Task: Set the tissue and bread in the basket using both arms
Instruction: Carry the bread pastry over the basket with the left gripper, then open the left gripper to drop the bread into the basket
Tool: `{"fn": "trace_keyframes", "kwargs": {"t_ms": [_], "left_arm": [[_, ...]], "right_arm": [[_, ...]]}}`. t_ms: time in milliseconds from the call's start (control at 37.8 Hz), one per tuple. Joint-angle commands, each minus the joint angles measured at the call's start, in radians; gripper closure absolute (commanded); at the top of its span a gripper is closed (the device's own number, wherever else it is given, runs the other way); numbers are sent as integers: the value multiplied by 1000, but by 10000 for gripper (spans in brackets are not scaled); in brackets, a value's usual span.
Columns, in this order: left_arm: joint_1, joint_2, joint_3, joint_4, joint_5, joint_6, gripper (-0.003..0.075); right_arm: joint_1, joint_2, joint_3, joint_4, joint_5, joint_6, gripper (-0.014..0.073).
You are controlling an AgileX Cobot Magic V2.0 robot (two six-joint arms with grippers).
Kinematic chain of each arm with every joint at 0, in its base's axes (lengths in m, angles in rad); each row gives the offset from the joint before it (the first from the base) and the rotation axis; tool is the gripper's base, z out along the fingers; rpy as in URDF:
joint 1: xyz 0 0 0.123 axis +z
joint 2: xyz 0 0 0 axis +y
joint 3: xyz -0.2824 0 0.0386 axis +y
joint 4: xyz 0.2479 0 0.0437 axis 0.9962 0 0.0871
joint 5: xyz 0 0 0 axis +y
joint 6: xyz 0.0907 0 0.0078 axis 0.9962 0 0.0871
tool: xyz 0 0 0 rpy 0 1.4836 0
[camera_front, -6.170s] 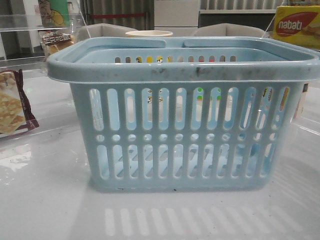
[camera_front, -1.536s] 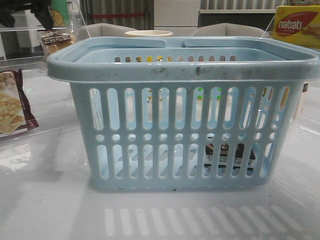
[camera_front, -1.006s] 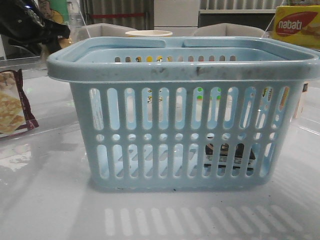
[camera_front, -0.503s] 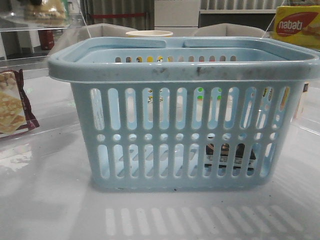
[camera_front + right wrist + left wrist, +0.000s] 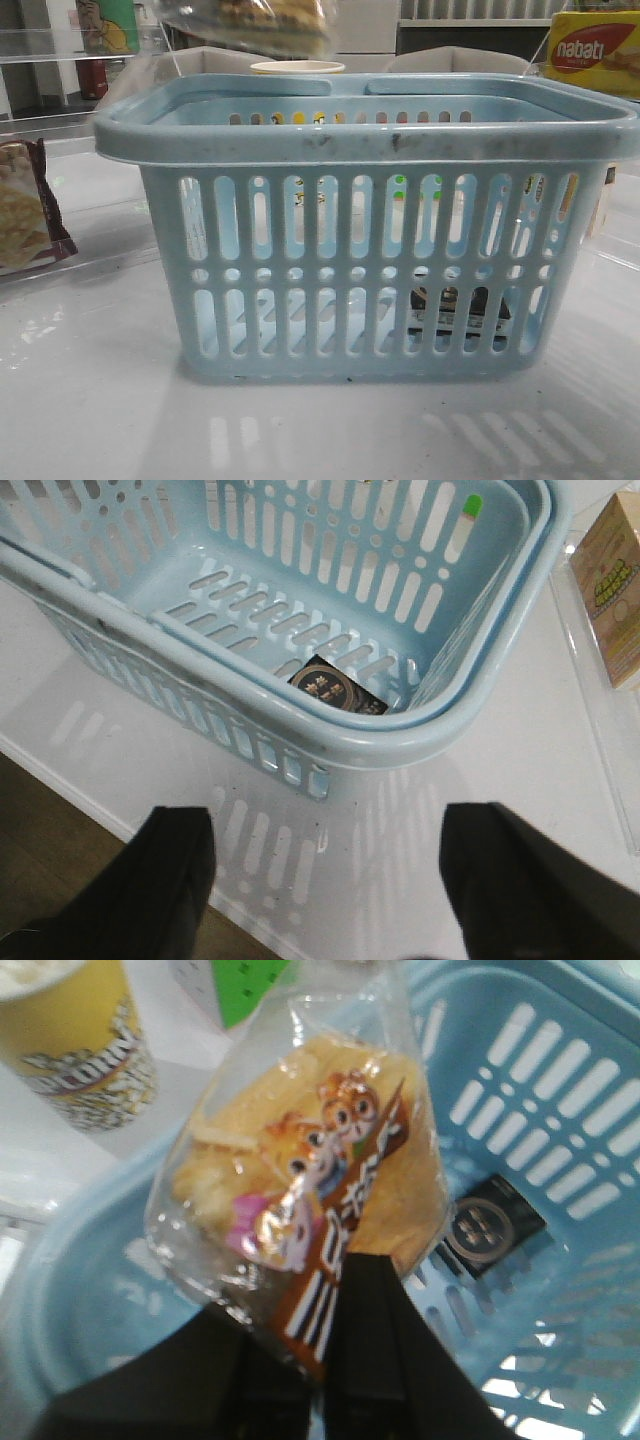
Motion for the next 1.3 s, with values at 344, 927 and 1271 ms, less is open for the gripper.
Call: {"fn": "trace_keyframes", "kwargs": {"t_ms": [344,927,1271], "left_arm": [[-83,34,43,-28,-168,7,333],[-83,-447,271,-69,-81,7,265],[-83,-757,544,-69,-79,7,265]], "right_arm": [[-1,-5,-28,-11,-64,-9,18],[-1,-5,-28,-11,-64,-9,18],[-1,-5,-28,-11,-64,-9,18]]}}
